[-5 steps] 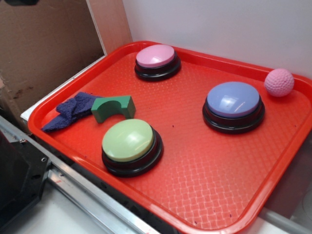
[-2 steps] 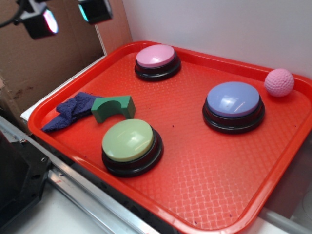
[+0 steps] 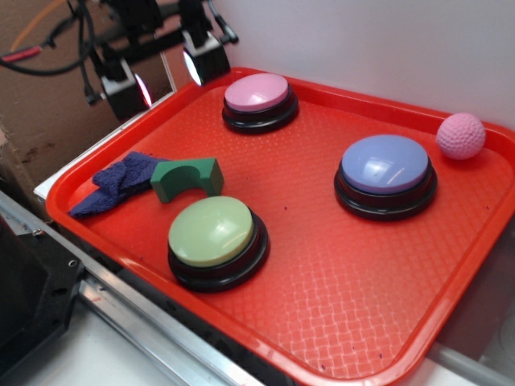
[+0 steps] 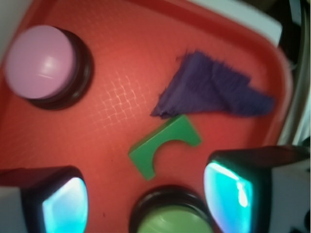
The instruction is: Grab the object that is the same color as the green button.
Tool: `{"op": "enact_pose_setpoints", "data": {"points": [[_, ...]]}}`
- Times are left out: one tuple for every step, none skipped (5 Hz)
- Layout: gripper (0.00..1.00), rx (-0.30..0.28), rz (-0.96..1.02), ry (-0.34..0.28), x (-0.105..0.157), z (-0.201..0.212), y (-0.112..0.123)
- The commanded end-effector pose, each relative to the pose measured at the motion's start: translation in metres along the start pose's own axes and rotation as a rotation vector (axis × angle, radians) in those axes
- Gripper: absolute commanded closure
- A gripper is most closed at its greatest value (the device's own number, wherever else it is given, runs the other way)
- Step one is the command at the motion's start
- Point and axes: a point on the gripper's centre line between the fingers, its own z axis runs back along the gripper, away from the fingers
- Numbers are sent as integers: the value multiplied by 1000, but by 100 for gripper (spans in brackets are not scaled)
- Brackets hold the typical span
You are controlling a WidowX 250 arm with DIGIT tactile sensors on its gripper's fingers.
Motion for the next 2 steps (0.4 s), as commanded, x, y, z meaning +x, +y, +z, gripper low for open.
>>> {"op": "enact_pose_setpoints", "data": {"points": [[0,4,67,-84,1,-38,2],[0,23,65,-105,2,-51,1]]}}
